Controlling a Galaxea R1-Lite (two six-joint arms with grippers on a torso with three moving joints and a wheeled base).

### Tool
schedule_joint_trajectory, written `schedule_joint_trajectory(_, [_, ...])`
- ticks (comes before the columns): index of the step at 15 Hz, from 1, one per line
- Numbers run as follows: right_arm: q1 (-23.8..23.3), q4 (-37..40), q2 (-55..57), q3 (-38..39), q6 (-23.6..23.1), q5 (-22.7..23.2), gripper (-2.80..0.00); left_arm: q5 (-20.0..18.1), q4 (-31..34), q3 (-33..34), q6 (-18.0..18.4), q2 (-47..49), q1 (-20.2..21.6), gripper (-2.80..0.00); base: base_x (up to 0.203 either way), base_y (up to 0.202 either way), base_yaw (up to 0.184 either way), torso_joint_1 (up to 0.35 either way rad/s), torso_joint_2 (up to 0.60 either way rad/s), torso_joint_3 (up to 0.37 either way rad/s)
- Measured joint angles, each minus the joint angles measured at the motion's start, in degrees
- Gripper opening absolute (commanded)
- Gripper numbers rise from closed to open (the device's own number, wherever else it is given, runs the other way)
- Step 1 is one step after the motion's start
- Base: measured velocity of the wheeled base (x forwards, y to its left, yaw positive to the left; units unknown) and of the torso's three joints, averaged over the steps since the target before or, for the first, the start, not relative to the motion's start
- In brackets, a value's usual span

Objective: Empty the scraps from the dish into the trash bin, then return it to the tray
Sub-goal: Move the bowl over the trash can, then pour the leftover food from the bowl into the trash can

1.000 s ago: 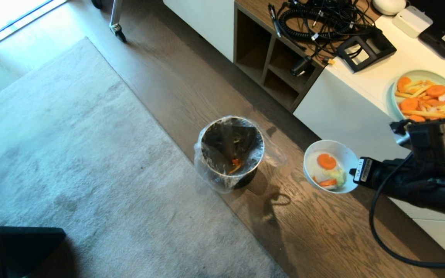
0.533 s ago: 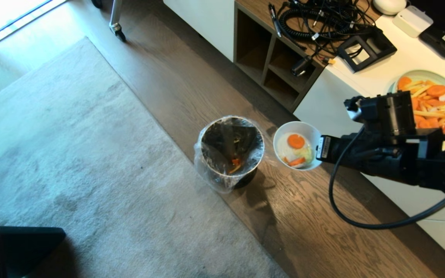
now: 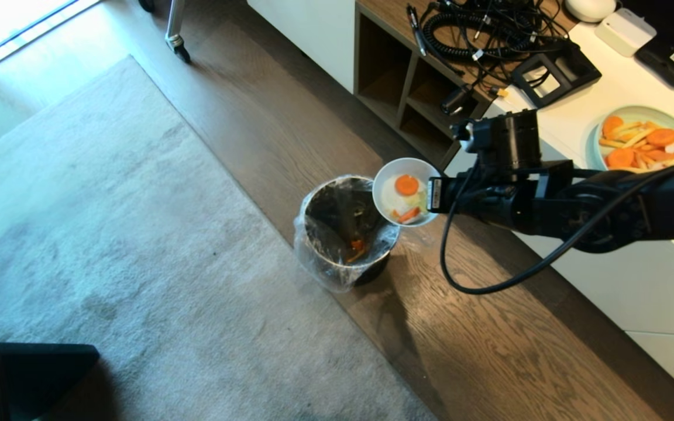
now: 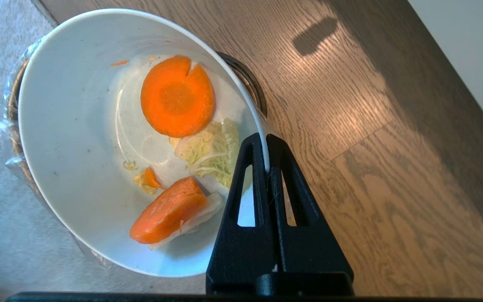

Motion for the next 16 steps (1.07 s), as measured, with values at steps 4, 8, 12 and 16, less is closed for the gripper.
schedule_joint_trajectory(4, [1.8,-0.1,4.2,-7.0,-5.8,-2.7,-2.8,0.0,0.0,0.0,0.0,0.0,0.0,-2.8,0.0,0.0,0.0,0.0,0.0,0.0])
schedule_joint_trajectory(8, [3.3,-2.2,6.9,-11.5,-11.0,-4.9,-2.8,0.0,0.0,0.0,0.0,0.0,0.0,-2.8,0.0,0.0,0.0,0.0,0.0,0.0])
schedule_joint_trajectory(12, [5.1,-9.0,8.6,-11.7,-18.4,-5.8,-2.8,0.0,0.0,0.0,0.0,0.0,0.0,-2.8,0.0,0.0,0.0,0.0,0.0,0.0])
schedule_joint_trajectory(16, [6.4,-16.0,10.6,-11.4,-29.3,-5.9,-2.8,0.0,0.0,0.0,0.0,0.0,0.0,-2.8,0.0,0.0,0.0,0.0,0.0,0.0])
